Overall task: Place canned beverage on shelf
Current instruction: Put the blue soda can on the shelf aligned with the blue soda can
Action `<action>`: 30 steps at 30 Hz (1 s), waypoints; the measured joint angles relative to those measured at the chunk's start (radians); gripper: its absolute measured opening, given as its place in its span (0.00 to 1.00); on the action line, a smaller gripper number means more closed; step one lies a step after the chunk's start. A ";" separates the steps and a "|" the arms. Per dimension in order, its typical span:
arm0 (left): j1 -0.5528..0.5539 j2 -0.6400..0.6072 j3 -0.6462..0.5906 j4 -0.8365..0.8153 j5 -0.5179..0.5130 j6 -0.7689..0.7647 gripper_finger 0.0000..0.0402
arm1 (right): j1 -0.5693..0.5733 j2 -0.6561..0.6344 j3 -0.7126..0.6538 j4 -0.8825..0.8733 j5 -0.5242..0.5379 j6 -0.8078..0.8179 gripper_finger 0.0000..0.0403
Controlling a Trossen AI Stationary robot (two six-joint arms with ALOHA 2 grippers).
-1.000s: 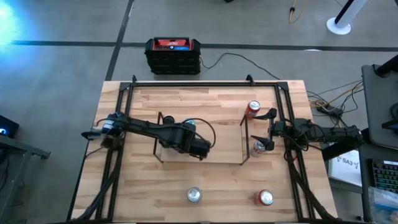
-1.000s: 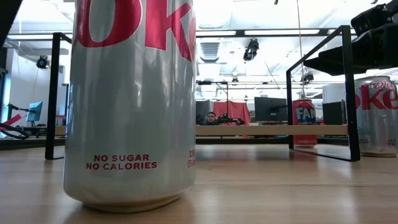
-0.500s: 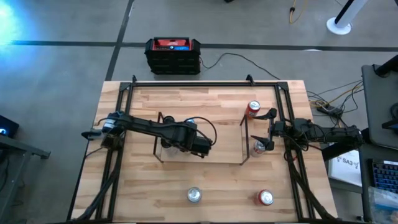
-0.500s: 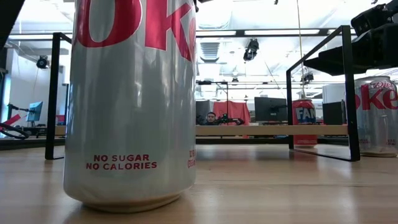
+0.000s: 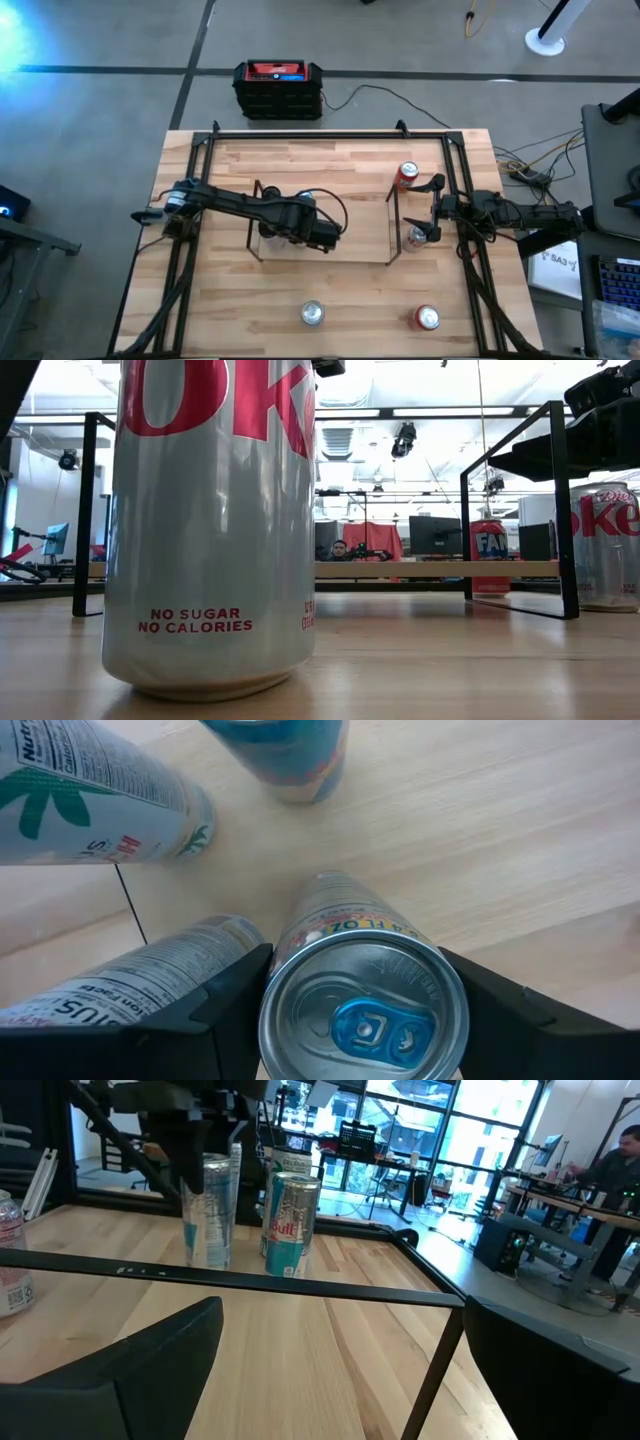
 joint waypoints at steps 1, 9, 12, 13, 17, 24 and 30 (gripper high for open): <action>0.000 0.000 -0.002 0.004 0.000 0.000 0.57 | 0.000 0.000 0.000 0.000 0.000 0.000 0.99; 0.000 0.000 -0.002 0.018 0.000 -0.012 0.57 | 0.000 0.000 0.000 0.000 0.000 0.000 0.99; 0.000 0.000 -0.006 0.019 0.005 -0.019 0.57 | 0.000 0.000 0.000 0.000 0.000 0.000 0.99; 0.000 0.000 -0.010 0.019 0.009 -0.020 0.57 | 0.000 0.000 0.000 0.000 0.000 0.000 0.99; 0.000 -0.001 -0.025 0.024 0.019 -0.030 0.57 | 0.000 0.000 0.000 0.000 0.000 0.000 0.99; 0.000 -0.002 -0.023 0.025 0.025 -0.031 0.57 | 0.000 0.000 0.000 0.000 0.000 0.000 0.99; 0.000 -0.002 -0.022 0.032 0.028 -0.051 0.57 | 0.000 0.000 0.000 0.000 0.000 0.000 0.99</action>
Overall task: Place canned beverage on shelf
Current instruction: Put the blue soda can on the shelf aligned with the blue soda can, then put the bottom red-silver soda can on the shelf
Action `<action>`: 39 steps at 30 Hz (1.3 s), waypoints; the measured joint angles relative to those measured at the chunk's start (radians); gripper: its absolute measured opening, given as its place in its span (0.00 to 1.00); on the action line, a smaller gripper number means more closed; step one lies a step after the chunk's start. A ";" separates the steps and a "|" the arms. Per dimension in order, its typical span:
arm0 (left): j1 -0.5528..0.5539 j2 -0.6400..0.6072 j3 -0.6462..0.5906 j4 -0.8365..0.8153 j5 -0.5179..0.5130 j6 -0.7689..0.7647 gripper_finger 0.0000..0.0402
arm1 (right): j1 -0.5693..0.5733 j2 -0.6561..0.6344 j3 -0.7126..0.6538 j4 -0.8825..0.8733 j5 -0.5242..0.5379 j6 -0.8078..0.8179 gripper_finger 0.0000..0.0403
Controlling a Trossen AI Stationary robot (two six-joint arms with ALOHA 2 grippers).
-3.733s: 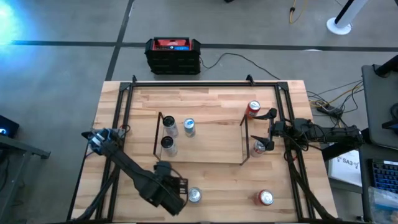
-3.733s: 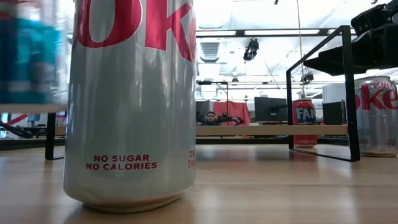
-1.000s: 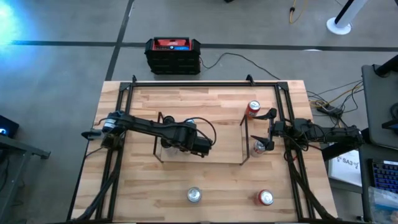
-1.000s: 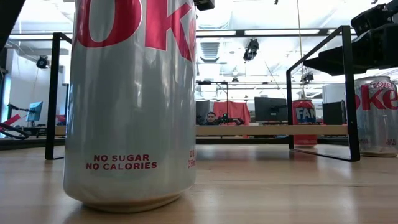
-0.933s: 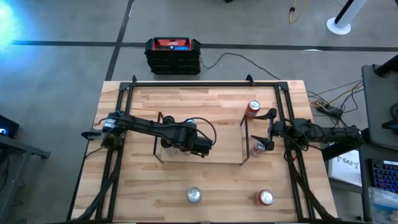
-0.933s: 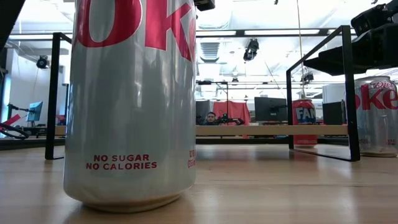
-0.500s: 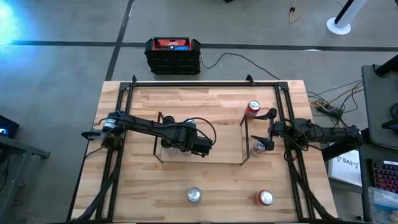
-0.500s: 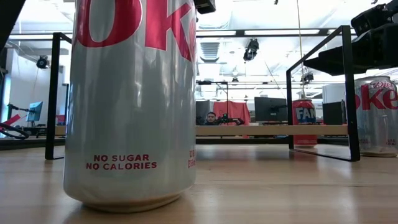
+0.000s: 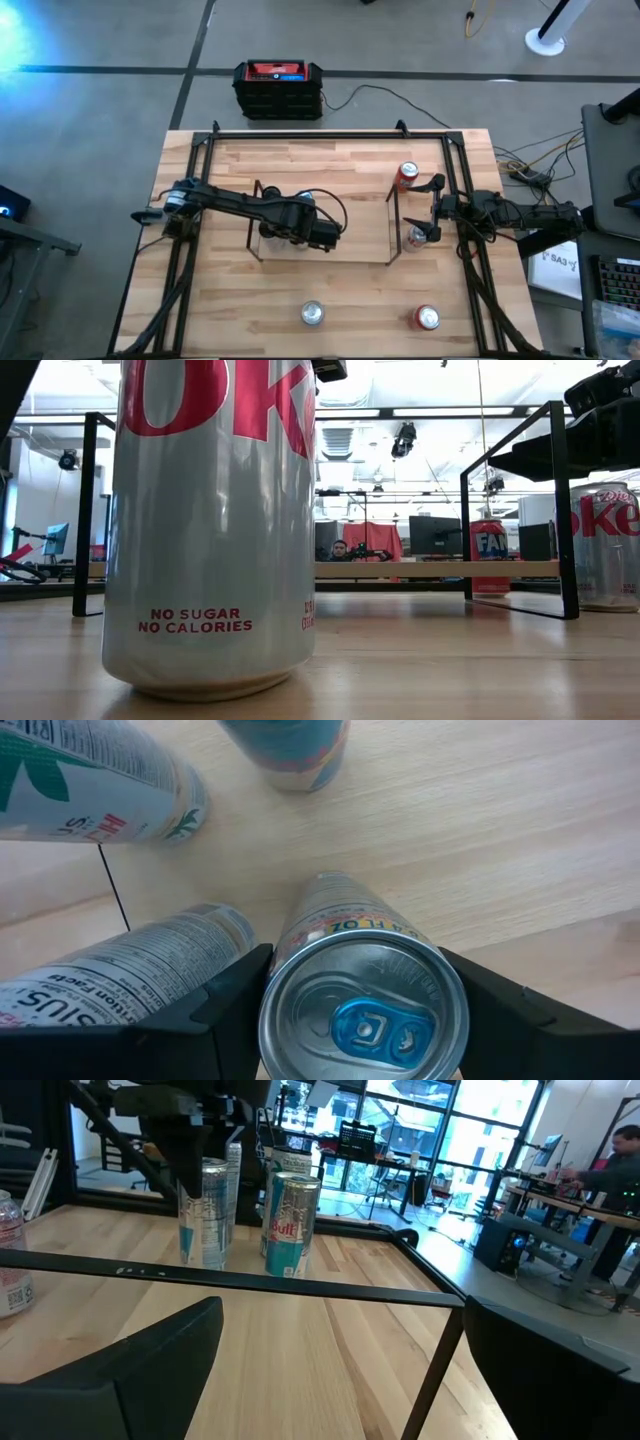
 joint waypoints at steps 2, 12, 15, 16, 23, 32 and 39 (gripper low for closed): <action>0.000 0.000 0.000 0.000 0.000 -0.002 0.57 | 0.000 0.000 0.000 0.000 0.000 0.000 0.99; 0.000 0.000 0.000 0.000 0.000 -0.002 0.65 | 0.000 0.000 0.000 0.000 0.000 0.000 0.99; 0.000 0.001 0.000 -0.001 0.000 -0.002 0.70 | 0.000 0.000 0.000 0.000 0.000 0.000 0.99; 0.000 0.001 0.000 -0.001 0.000 -0.002 0.72 | 0.000 0.000 0.000 0.000 0.000 0.000 0.99; 0.000 0.001 0.000 -0.001 0.000 -0.002 0.82 | 0.000 0.000 0.000 0.000 0.000 0.000 0.99; 0.000 -0.019 0.001 -0.002 0.046 -0.018 0.90 | 0.000 0.000 0.000 0.000 0.000 0.000 0.99; -0.001 -0.020 0.035 0.000 0.119 -0.033 0.90 | 0.000 0.000 0.000 0.000 0.000 0.000 0.99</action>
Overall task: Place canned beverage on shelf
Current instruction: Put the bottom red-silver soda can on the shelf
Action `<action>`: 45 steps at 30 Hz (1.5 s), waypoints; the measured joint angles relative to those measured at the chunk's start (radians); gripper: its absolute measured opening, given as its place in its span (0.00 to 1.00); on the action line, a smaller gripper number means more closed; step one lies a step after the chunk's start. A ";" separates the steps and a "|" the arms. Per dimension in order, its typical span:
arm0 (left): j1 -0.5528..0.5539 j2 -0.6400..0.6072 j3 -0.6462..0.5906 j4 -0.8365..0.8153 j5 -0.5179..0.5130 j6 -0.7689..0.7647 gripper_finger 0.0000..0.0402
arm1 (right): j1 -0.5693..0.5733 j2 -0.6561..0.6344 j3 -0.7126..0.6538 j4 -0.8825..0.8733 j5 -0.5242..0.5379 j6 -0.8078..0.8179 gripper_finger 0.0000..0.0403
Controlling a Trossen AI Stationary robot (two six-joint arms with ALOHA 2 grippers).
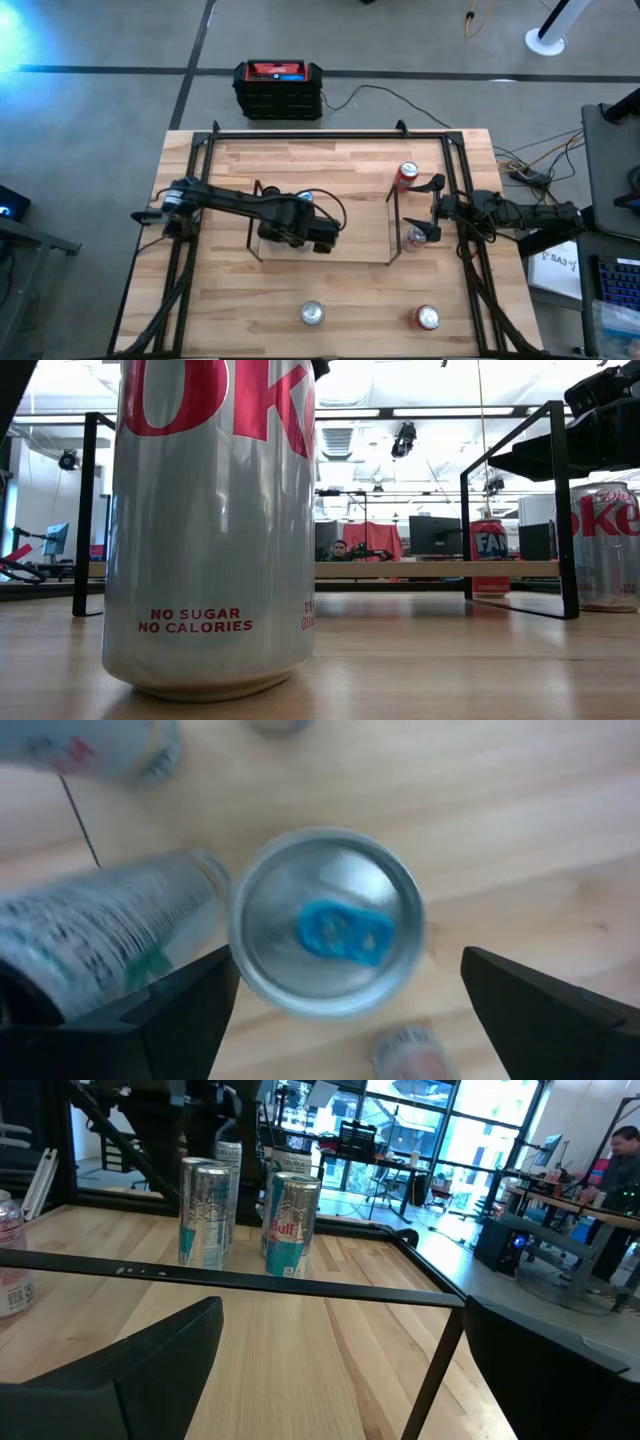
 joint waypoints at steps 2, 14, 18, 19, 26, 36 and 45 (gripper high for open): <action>-0.001 0.000 0.020 -0.001 0.024 -0.011 0.90 | 0.000 0.000 0.000 0.000 0.000 0.000 0.99; -0.077 0.001 0.034 0.020 0.135 -0.179 0.90 | 0.000 0.000 0.000 0.000 0.000 0.000 0.99; -0.115 0.003 0.034 0.066 0.136 -0.236 0.90 | 0.000 0.000 0.000 0.000 0.000 0.000 0.99; -0.123 0.008 0.034 0.081 0.136 -0.251 0.90 | 0.000 0.000 0.000 0.000 0.000 0.000 0.99; -0.165 0.078 0.098 0.112 0.151 -0.285 0.90 | 0.000 0.000 0.000 0.000 0.000 0.000 0.99; -0.208 0.254 0.390 -0.099 0.197 -0.329 0.90 | 0.000 0.000 0.000 0.000 0.000 0.000 0.99; -0.230 0.267 0.322 0.057 0.196 -0.329 0.90 | 0.000 0.000 0.000 -0.001 0.000 0.000 0.99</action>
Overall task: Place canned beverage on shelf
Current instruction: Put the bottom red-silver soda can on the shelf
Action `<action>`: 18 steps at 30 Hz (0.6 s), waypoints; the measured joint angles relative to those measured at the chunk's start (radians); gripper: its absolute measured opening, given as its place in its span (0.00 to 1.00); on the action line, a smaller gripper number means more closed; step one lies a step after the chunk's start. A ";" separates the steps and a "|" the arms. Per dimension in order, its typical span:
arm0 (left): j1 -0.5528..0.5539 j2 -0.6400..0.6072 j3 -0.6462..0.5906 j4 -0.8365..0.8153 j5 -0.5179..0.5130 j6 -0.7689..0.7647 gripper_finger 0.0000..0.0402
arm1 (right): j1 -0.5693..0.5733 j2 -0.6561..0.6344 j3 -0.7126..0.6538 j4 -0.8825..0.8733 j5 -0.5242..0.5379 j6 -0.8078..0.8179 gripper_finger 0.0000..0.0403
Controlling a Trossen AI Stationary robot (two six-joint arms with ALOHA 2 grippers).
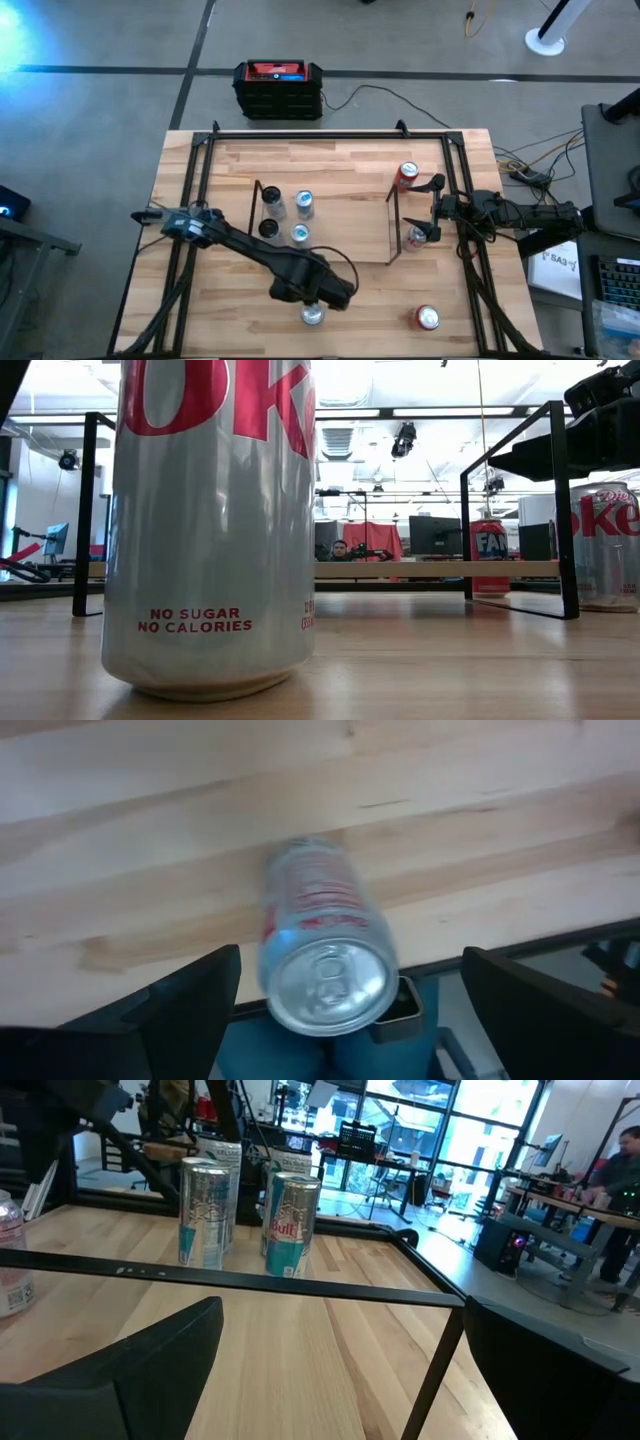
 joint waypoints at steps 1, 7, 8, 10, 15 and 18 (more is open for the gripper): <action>0.000 0.000 -0.005 0.019 0.000 0.000 0.90 | 0.000 0.000 0.000 0.000 0.000 0.000 0.99; -0.014 0.000 -0.007 0.030 0.016 -0.055 0.90 | 0.000 0.000 0.000 0.000 0.000 0.000 0.99; -0.017 0.002 -0.007 0.029 0.025 -0.064 0.90 | 0.000 0.000 0.000 0.000 0.000 0.000 0.99; -0.021 0.008 -0.007 0.024 0.030 -0.077 0.90 | 0.000 0.000 0.000 0.000 0.000 0.000 0.99; -0.029 0.031 -0.007 0.036 0.054 -0.082 0.90 | 0.000 0.000 0.000 0.000 0.000 0.000 0.99; -0.033 0.043 -0.007 0.044 0.070 -0.082 0.90 | 0.000 0.000 0.000 0.000 0.000 0.000 0.99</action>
